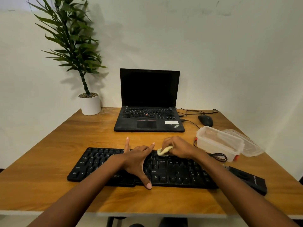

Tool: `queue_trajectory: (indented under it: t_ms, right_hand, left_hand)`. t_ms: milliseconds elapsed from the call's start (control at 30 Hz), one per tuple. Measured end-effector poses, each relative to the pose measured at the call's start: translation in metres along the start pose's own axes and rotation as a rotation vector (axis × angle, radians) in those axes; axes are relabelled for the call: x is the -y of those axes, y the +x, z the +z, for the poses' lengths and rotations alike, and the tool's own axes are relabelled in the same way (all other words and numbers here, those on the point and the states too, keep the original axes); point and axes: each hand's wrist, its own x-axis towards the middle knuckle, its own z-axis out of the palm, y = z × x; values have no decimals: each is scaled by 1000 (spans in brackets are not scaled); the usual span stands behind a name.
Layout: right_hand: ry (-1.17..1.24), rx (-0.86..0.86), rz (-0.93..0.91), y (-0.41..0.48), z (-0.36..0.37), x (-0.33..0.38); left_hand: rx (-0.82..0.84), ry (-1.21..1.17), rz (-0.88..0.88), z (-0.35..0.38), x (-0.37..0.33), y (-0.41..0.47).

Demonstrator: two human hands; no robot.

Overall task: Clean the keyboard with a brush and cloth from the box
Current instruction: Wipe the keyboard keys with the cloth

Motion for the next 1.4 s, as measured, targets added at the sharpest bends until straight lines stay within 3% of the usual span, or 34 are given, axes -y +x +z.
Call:
queue_trajectory:
  t_ms: [267, 433, 600, 733, 867, 1200, 1400]
  right_hand:
    - [-47, 34, 91, -38, -38, -43]
    - [-3, -37, 26, -21, -15, -22]
    - [-38, -4, -45, 5, 4, 5]
    - [-107, 72, 16, -20, -25, -21]
    - [-63, 22, 64, -39, -38, -41]
    - [-60, -16, -47, 3, 3, 0]
    - [-99, 22, 62, -33, -33, -34]
  left_hand:
    - [-13, 16, 12, 2, 2, 0]
    - [0, -3, 30, -1, -1, 2]
    - [13, 39, 11, -1, 1, 4]
    - [24, 82, -4, -3, 1, 3]
    - [12, 70, 12, -2, 0, 4]
    - [32, 34, 9, -2, 1, 6]
    - [18, 58, 20, -2, 3, 5]
